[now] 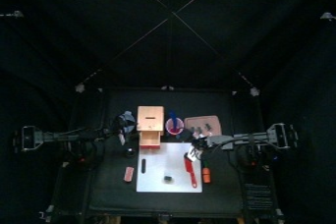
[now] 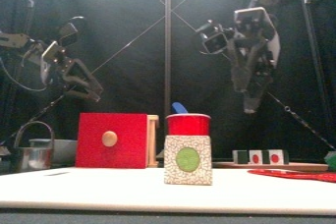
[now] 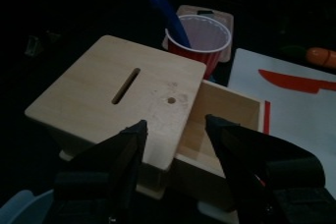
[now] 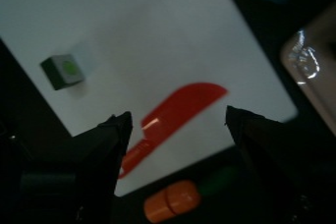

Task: Place sushi on board then cut the sushi with the knife then place the pieces on the plate
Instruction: Place the 4 sushi pieces on the plate

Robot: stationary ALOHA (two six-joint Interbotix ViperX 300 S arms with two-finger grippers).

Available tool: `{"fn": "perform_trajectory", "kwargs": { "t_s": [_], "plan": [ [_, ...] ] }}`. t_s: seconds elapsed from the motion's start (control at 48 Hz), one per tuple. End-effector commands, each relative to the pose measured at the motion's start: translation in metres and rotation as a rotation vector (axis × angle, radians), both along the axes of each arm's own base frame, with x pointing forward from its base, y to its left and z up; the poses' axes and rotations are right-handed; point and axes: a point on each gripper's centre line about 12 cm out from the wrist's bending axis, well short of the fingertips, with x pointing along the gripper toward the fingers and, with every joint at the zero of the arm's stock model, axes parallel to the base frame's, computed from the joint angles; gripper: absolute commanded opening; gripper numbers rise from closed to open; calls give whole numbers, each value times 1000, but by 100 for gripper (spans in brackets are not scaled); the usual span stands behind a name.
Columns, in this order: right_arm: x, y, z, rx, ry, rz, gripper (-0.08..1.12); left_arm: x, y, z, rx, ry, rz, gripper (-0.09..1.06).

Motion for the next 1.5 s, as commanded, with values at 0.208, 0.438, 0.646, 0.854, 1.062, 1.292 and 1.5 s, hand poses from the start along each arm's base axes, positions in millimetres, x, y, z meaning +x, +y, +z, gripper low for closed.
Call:
{"fn": "perform_trajectory", "kwargs": {
  "t_s": [0.208,0.438,0.646,0.854,1.062,1.292,1.5],
  "plan": [
    [56,47,-4,-33,63,237,103,5,2,8,7,-30,3,87],
    [68,58,-10,-15,69,309,103,5,1,8,1,-32,4,87],
    [76,63,-13,-20,49,318,103,4,1,6,-6,-28,10,87],
    [79,75,-26,-12,63,336,103,3,2,5,-6,-26,11,87],
    [81,79,-39,-11,76,339,103,3,1,5,-4,-26,9,87],
    [80,78,-53,-18,108,345,91,4,1,6,-8,-27,9,87],
    [79,75,-56,-33,117,345,65,4,2,6,-14,-29,15,87]
  ]
}}
